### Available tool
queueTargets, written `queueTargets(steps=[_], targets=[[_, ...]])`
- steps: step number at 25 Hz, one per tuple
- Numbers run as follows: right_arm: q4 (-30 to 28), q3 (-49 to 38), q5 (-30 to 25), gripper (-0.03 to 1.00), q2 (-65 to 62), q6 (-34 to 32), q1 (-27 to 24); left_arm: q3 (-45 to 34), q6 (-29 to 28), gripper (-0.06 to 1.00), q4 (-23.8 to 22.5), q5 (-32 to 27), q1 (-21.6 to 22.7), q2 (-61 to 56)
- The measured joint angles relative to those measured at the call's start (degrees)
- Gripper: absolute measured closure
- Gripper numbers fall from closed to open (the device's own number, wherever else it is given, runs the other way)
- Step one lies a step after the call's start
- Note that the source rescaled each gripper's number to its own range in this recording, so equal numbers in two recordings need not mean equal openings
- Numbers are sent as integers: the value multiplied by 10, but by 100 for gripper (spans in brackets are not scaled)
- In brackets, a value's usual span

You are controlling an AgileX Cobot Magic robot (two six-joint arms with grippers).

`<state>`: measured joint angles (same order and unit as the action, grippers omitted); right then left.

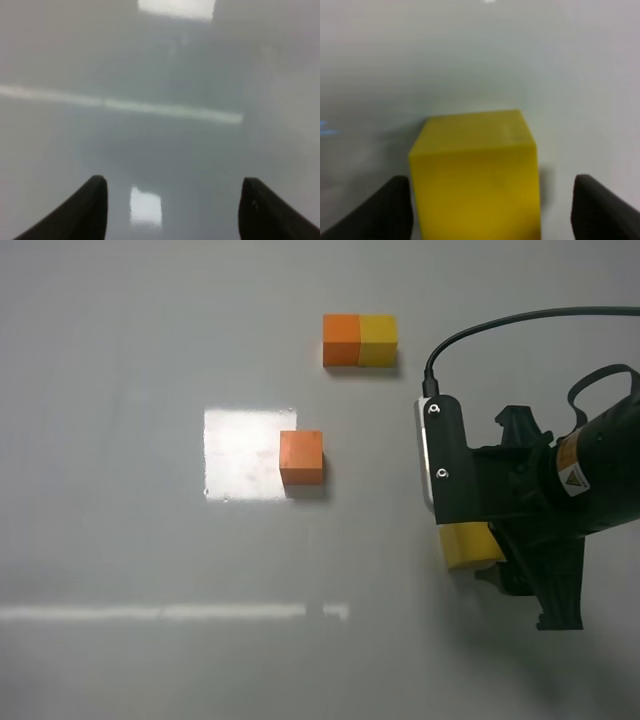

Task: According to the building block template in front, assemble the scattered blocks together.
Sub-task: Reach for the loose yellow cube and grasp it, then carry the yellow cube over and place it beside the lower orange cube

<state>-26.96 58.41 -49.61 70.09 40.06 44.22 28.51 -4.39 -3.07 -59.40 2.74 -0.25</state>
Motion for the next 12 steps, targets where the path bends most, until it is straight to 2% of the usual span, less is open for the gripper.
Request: queueTargets(steps=[3,6,8,10,12], targets=[[1,0,3,34,0,0,0,0,0,51,0,0,0,0],[5,0,3,55,0,0,-3,0,0,51,0,0,0,0],[14,0,3,72,0,0,-6,0,0,51,0,0,0,0],[26,0,2,97,0,2,-6,0,0,51,0,0,0,0],[36,0,0,97,0,10,-6,0,0,51,0,0,0,0]])
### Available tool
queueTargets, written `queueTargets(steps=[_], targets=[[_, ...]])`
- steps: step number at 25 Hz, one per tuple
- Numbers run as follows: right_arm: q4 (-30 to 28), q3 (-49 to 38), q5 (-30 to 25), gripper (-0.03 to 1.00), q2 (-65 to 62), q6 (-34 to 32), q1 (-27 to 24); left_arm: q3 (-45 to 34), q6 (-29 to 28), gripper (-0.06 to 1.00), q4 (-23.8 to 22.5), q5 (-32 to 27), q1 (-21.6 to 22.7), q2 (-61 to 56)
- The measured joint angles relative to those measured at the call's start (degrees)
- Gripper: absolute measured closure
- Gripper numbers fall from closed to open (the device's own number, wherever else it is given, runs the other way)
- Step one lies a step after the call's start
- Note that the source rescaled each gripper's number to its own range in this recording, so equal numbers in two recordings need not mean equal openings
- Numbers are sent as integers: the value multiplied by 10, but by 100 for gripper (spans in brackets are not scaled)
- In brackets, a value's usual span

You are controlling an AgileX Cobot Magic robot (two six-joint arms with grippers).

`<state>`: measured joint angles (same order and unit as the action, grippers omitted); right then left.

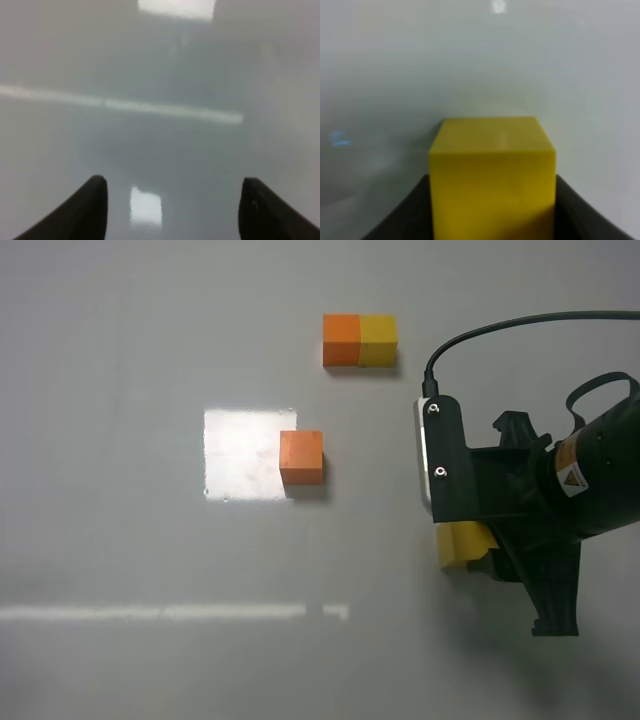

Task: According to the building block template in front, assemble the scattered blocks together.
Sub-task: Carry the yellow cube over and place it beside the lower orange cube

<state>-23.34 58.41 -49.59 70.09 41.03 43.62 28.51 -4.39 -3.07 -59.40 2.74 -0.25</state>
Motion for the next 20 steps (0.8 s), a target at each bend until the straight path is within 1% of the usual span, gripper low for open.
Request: queueTargets(steps=[6,8,12,16,20], targets=[[9,0,-16,97,-2,13,0,0,0,51,0,0,0,0],[9,9,-33,97,-8,17,0,0,0,51,0,0,0,0],[9,70,-86,97,-29,18,0,0,0,51,0,0,0,0],[6,117,-96,97,-27,23,0,0,0,51,0,0,0,0],[13,182,-125,97,16,24,0,0,0,51,0,0,0,0]])
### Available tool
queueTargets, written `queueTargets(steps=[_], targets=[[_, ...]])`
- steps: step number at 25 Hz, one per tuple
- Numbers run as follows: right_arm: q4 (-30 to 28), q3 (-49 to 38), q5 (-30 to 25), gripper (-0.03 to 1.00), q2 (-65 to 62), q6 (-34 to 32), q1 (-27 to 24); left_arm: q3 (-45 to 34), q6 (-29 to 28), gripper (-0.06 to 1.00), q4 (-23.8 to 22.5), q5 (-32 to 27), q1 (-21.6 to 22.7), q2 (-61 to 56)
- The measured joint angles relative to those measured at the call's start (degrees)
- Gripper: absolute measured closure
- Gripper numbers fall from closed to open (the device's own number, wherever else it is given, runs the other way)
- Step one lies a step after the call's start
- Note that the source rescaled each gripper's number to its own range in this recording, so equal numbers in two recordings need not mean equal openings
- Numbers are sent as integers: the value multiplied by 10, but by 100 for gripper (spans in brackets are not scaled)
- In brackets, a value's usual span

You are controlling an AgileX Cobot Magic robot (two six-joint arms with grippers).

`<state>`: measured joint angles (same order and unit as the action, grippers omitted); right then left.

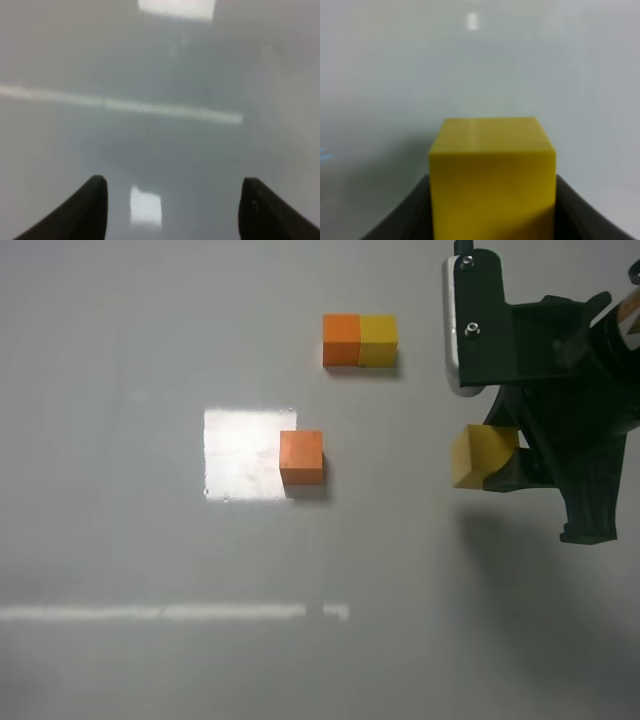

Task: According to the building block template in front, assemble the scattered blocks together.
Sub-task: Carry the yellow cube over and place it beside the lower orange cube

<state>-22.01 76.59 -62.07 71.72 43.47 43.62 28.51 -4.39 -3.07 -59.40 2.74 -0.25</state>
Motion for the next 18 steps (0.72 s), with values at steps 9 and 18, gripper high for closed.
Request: queueTargets(steps=[9,18], targets=[[-3,90,-32,97,83,-1,47,0,0,51,0,0,0,0],[-4,143,-37,97,140,-4,60,0,0,51,0,0,0,0]])
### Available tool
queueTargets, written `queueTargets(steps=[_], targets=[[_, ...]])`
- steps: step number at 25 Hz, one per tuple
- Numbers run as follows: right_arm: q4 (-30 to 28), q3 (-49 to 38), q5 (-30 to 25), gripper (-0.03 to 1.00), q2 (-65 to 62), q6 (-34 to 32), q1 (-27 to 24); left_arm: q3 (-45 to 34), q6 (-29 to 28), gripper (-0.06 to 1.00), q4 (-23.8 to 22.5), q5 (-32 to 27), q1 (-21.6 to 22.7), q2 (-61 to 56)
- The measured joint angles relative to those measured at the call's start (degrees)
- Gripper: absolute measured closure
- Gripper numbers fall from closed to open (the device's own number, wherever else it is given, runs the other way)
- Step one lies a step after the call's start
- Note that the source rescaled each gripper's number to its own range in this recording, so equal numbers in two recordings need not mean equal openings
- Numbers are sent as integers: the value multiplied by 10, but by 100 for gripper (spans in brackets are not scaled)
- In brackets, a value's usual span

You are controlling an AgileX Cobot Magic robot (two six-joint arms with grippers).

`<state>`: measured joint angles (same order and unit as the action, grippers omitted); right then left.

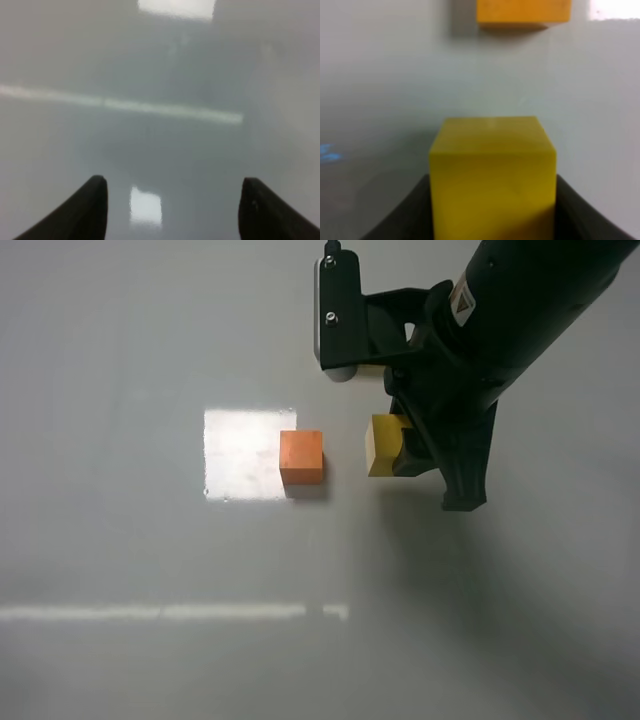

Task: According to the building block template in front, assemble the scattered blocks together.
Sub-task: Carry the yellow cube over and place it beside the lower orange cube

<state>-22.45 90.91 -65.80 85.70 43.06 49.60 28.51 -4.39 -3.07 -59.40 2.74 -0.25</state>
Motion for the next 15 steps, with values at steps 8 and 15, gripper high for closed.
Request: queueTargets(steps=[8,15], targets=[[-2,31,-3,97,22,0,0,0,0,51,0,0,0,0],[-4,44,1,97,45,0,0,0,0,51,0,0,0,0]])
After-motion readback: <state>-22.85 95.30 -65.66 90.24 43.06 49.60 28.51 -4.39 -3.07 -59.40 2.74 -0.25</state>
